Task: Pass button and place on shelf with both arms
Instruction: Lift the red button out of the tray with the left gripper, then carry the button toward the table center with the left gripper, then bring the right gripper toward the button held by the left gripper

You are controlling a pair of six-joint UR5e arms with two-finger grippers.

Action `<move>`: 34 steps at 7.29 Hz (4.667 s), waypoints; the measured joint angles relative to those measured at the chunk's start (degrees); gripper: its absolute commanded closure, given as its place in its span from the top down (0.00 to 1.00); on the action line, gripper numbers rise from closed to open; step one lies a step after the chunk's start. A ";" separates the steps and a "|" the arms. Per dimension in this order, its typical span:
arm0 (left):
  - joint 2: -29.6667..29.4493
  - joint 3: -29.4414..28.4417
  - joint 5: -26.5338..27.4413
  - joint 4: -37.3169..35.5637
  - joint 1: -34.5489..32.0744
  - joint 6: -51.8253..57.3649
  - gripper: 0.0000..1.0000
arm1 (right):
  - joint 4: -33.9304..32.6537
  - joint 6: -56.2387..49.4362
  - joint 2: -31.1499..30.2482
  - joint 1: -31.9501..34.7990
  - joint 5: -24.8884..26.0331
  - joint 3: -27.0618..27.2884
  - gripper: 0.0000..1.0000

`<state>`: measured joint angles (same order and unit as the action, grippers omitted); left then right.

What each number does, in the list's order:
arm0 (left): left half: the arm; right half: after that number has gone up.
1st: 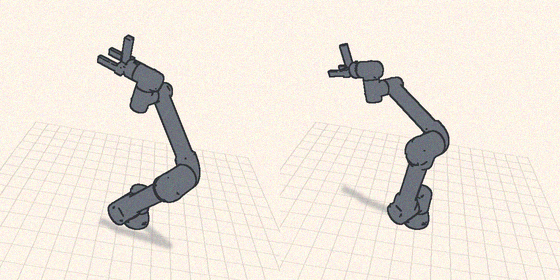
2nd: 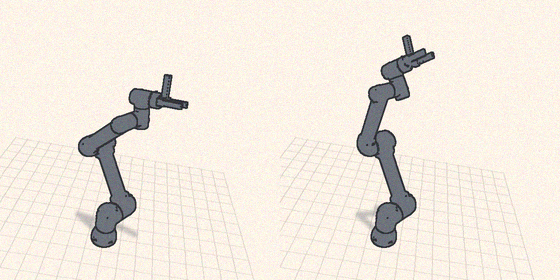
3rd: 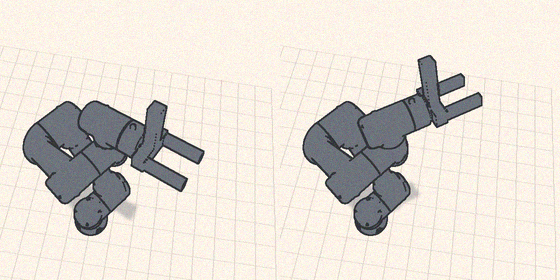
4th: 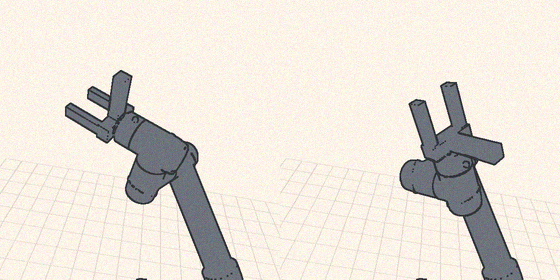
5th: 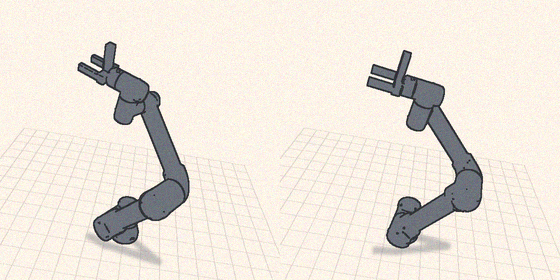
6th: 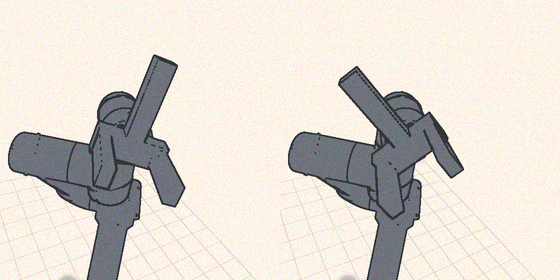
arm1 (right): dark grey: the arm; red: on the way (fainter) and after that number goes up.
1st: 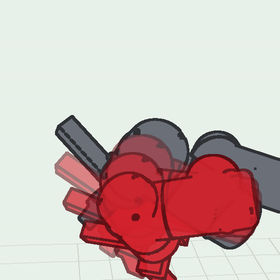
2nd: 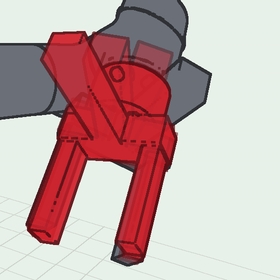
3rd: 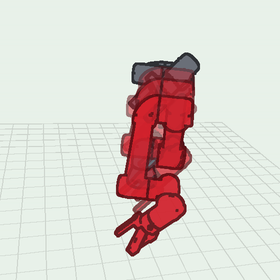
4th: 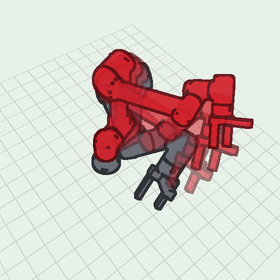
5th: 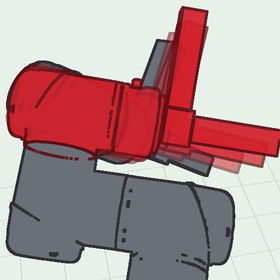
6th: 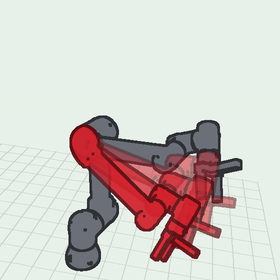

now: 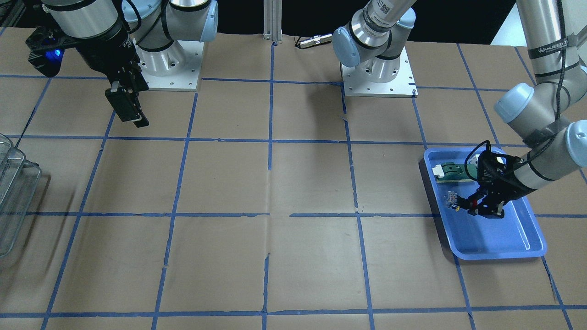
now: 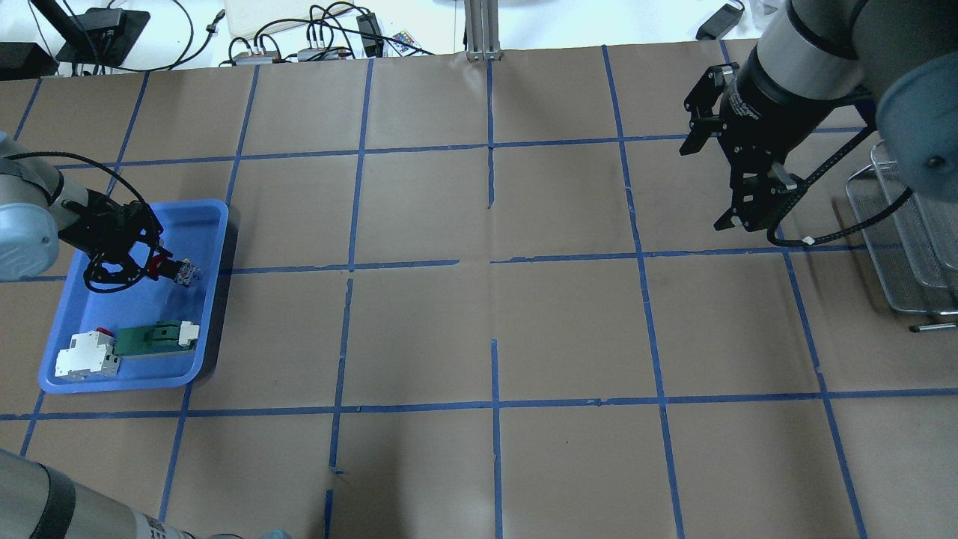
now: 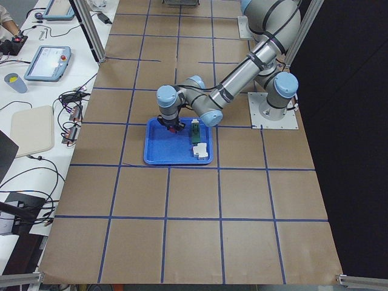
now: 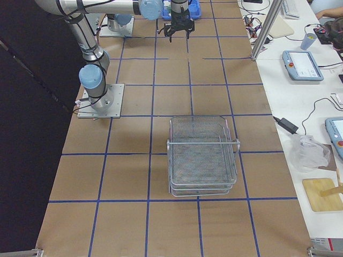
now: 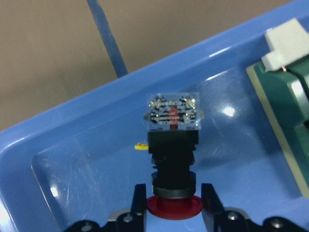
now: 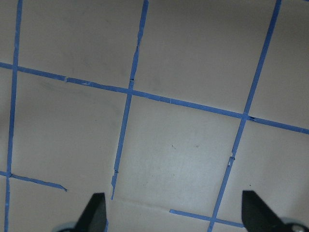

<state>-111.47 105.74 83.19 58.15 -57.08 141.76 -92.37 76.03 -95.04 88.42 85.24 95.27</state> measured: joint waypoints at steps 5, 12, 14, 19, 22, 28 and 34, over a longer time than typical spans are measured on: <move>5.75 2.29 -6.04 3.55 -12.54 -22.10 0.00 | -0.20 0.01 0.16 -0.33 -0.21 -0.26 1.00; 7.89 1.90 -27.58 -1.56 -34.36 -50.00 0.00 | -0.45 1.23 2.96 -0.46 -1.25 -3.96 1.00; 8.40 1.59 -32.36 -6.48 -37.92 -57.58 0.00 | -0.63 6.03 5.44 -0.17 -1.36 -4.38 1.00; 10.39 -0.21 -34.40 -11.14 -43.46 -69.40 0.00 | -0.80 10.74 6.50 0.30 -2.62 -5.35 1.00; 10.74 -1.81 -34.84 -11.41 -44.31 -72.43 0.00 | 2.86 7.87 4.89 0.10 -2.47 -5.36 1.00; 10.79 -2.32 -35.32 -11.56 -44.96 -73.29 0.00 | -1.04 -50.83 2.39 -0.48 -2.32 -4.57 1.00; 10.84 -3.63 -35.31 -11.48 -44.96 -75.24 0.00 | -8.72 -95.42 1.96 -0.12 -5.19 -0.91 1.00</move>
<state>-100.63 102.11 47.88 46.66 -102.04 66.52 -101.09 -19.38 -93.08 88.29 80.04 94.37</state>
